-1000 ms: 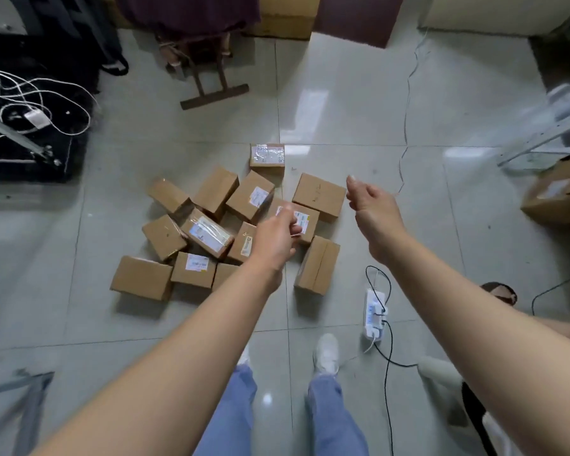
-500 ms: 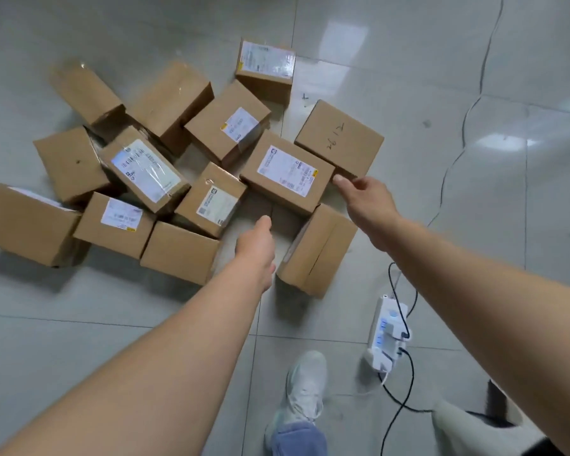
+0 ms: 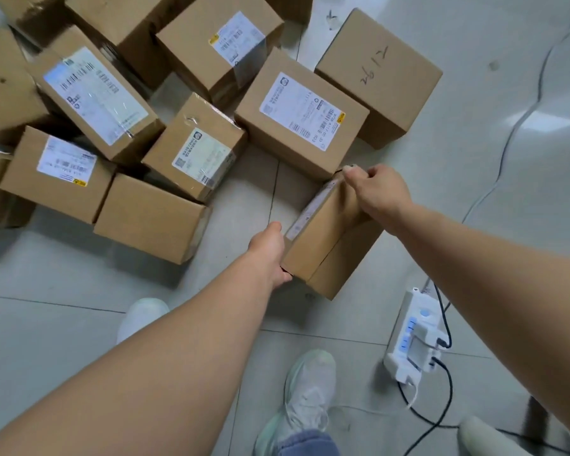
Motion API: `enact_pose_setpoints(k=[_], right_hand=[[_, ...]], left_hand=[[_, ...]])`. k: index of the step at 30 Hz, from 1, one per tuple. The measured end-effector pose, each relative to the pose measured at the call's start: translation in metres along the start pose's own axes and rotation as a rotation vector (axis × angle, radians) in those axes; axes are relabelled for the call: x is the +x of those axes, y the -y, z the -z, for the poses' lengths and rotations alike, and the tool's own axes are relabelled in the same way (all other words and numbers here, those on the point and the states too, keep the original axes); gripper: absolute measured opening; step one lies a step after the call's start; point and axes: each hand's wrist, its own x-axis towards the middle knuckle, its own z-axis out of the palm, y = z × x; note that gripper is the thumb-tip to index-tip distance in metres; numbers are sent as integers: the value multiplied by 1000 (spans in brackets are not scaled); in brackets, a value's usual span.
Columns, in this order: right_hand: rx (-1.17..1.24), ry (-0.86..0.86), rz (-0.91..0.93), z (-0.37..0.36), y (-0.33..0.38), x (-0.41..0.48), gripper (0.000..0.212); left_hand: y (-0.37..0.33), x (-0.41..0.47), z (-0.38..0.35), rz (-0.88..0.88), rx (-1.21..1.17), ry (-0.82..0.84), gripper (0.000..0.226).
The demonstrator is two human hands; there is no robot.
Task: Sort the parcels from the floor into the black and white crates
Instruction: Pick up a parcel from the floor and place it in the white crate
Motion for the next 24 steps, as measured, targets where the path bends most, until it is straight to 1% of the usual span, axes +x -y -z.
enact_pose_setpoints(k=[2, 4, 8, 11, 15, 18, 21, 24], right_hand=[[-16, -41, -48, 9, 0, -15, 60], [-7, -32, -71, 22, 3, -36, 60], [157, -10, -87, 55, 25, -87, 56], [262, 5, -73, 96, 55, -126, 52], [372, -20, -22, 173, 105, -172, 36], [473, -63, 29, 235, 147, -213, 36], [544, -130, 92, 288, 187, -258, 41], [629, -167, 136, 334, 222, -308, 40]], left_hand=[[-3, -13, 3, -13, 27, -38, 27], [-6, -34, 7, -33, 52, -101, 27], [-15, -95, 18, -56, 42, -181, 23], [-34, -154, 28, -135, 32, -195, 26], [-78, -247, 41, -290, 15, -280, 22], [-114, -322, 43, -418, -59, -259, 20], [-143, -400, 47, -532, -78, -205, 30], [-165, -481, 57, -657, -90, -117, 35]])
